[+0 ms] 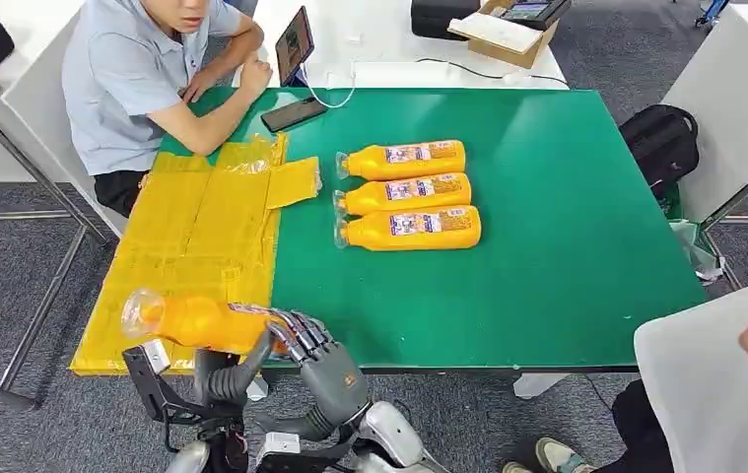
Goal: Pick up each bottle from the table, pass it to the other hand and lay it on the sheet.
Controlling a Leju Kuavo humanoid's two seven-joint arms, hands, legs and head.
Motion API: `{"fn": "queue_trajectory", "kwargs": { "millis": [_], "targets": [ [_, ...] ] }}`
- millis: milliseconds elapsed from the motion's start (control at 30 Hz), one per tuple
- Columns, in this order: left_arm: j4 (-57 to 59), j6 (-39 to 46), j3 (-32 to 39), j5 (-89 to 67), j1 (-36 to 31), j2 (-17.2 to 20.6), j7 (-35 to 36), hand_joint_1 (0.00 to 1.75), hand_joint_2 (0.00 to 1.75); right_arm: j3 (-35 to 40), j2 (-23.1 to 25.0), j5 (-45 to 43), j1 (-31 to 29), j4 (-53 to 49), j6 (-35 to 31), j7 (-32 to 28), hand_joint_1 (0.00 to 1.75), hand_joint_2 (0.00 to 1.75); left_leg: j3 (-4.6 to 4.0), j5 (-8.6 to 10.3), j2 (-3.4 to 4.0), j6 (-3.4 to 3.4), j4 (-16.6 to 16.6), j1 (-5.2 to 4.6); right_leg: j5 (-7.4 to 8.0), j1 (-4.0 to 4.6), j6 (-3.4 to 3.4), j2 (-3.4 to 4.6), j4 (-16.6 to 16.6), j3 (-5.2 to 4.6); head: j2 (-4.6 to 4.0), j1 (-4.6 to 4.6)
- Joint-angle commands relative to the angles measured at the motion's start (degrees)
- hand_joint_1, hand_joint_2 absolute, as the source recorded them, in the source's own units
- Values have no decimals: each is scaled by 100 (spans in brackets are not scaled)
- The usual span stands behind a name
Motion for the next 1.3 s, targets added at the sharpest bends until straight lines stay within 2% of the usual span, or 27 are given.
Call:
{"fn": "queue_trajectory", "kwargs": {
  "millis": [33,167,200,267,400,433,500,933,1033,1100,1167,1300],
  "targets": [
    [589,931,374,-1427,-496,119,-573,175,175,-1057,22,184,331,-197,-5,-350,0,0,15,-1,-11,-6,-4,3,-6,4,-11,-17,-3,19,0,0],
    [937,1049,754,-2045,-748,235,-598,175,175,-1210,-32,46,485,-400,-5,-484,0,0,24,1,-15,-7,-11,4,-6,5,-13,-22,-9,30,0,2],
    [1163,1261,860,-2890,-825,276,-619,175,175,-1133,-52,-28,498,-402,-5,-497,0,0,17,0,-10,-6,-7,4,-5,4,-11,-16,-6,21,0,0],
    [1472,1261,1622,-4592,-936,-39,-622,175,175,-982,-112,-162,486,-422,-5,-470,0,0,21,-1,-8,-7,-7,5,-4,6,-13,-14,-7,26,0,0],
    [2059,1261,2172,-6296,-1326,-115,-431,175,175,-502,-204,-624,421,-376,19,-496,0,0,15,3,-4,-4,-9,3,0,3,-8,-10,-7,17,0,0],
    [2076,1261,2175,-6302,-1344,-115,-425,175,175,-495,-203,-629,421,-376,15,-494,0,0,23,0,-12,-6,-7,7,-4,8,-12,-20,-11,30,0,2],
    [2451,1261,2353,-7313,-1657,-61,-116,175,175,-314,-225,-827,403,-387,144,-506,0,0,21,1,-8,-6,-6,4,-4,4,-12,-14,-6,26,0,0],
    [2501,1261,2357,-7299,-1702,-44,-116,175,175,-301,-225,-840,402,-388,141,-509,0,0,17,-1,-3,-5,-3,5,-4,5,-10,-10,-3,22,0,0],
    [3130,1261,2209,-8762,-2163,272,732,175,175,-8,-281,-1021,326,-359,307,-514,0,0,12,1,-5,-5,-5,4,-2,4,-9,-12,-4,17,0,0],
    [3944,1180,1720,-9683,-2642,622,1413,175,175,47,-294,-1119,309,-414,273,-507,0,0,14,3,-10,-8,-4,6,-3,6,-13,-16,-2,19,0,0],
    [4483,779,1121,-10519,-3082,930,2144,175,175,70,-315,-1166,299,-528,301,-452,0,0,8,9,-17,-7,-6,4,0,4,-10,-20,-1,13,0,0],
    [4954,-385,376,-11475,-3608,1101,2975,175,175,49,-336,-1142,322,-673,467,-355,0,0,19,11,-5,-12,-2,7,1,8,-16,-10,5,19,0,0]
  ]
}}
